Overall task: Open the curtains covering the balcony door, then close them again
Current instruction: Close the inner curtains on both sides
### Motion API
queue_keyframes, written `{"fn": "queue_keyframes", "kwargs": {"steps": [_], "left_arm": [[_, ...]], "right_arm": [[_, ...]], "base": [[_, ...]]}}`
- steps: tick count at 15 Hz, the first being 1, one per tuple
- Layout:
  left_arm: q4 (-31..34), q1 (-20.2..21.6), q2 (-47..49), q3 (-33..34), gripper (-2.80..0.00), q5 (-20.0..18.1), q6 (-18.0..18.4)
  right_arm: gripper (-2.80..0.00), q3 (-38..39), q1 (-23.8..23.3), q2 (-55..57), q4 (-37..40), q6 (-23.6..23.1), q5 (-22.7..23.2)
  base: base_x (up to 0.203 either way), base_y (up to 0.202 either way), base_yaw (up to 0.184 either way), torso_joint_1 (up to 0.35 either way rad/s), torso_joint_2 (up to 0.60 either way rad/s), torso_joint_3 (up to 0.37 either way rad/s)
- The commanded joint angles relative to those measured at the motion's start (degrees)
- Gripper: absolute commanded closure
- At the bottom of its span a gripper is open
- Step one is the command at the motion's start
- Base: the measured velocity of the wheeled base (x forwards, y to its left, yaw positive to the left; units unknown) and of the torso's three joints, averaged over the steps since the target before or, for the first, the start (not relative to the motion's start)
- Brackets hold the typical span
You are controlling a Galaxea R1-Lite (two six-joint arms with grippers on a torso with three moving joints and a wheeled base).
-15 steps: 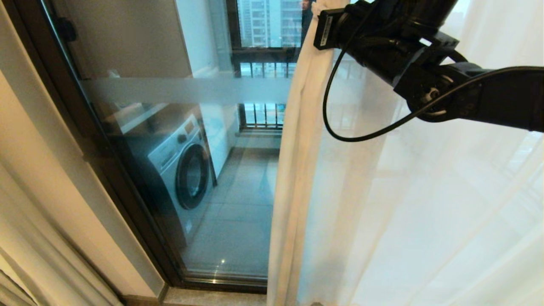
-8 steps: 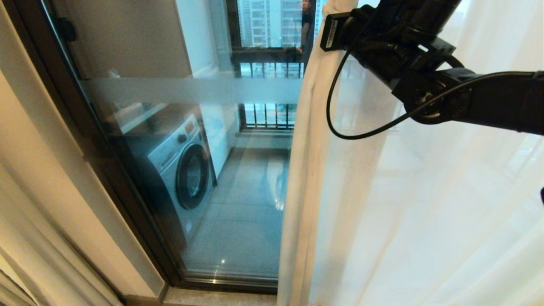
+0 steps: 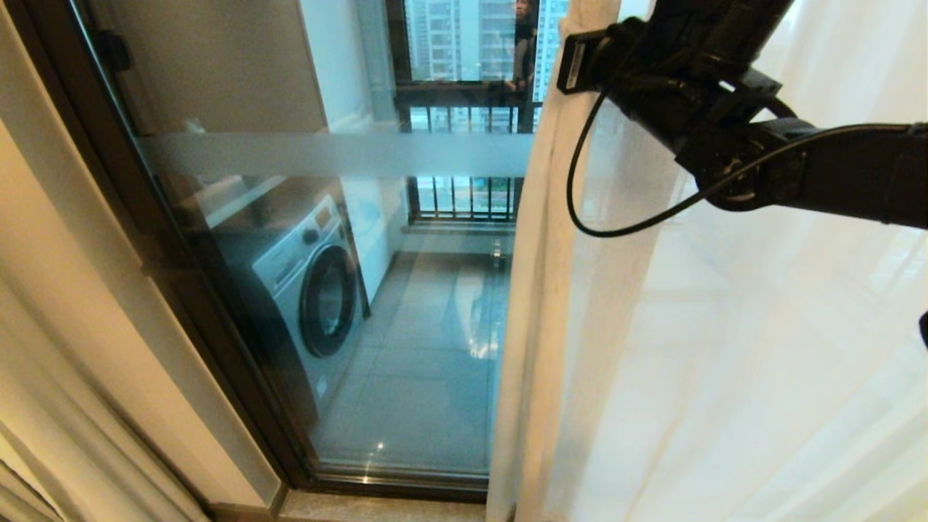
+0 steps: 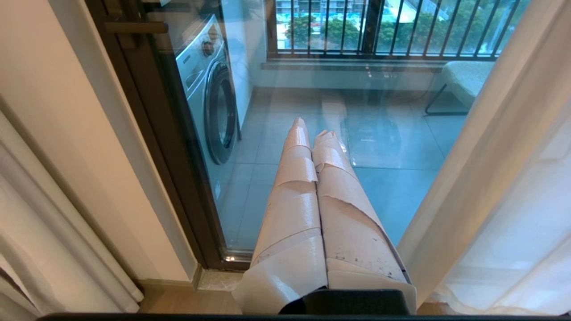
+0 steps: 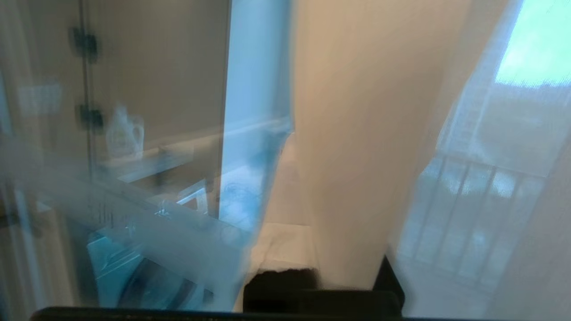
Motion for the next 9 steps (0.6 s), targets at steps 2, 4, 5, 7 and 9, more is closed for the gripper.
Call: {"fn": "queue_keyframes", "kwargs": {"steps": [2, 4, 5, 7, 9], "left_arm": [[-0.09, -0.01, -0.02, 0.01, 0.0, -0.02, 0.0], [-0.09, -0.01, -0.02, 0.01, 0.0, -0.02, 0.0], [-0.09, -0.01, -0.02, 0.01, 0.0, -0.02, 0.0], [-0.09, 0.01, -0.02, 0.01, 0.0, -0.02, 0.0], [-0.09, -0.01, -0.02, 0.01, 0.0, -0.02, 0.0]], "right_arm": [[-2.8, -0.26, -0.19, -0.17, -0.91, 0.03, 0.07], [-2.8, -0.17, -0.26, -0.69, -0.74, 0.03, 0.07], [-2.8, 0.0, -0.28, -1.16, -0.45, 0.03, 0.07], [-2.8, 0.24, -0.32, -2.42, -0.13, 0.03, 0.07], [-2.8, 0.52, -0.49, -4.16, 0.97, 0.03, 0.07]], "base": [[0.0, 0.0, 0.0, 0.0, 0.0, 0.0], [0.0, 0.0, 0.0, 0.0, 0.0, 0.0], [0.0, 0.0, 0.0, 0.0, 0.0, 0.0], [0.0, 0.0, 0.0, 0.0, 0.0, 0.0], [0.0, 0.0, 0.0, 0.0, 0.0, 0.0]]}}
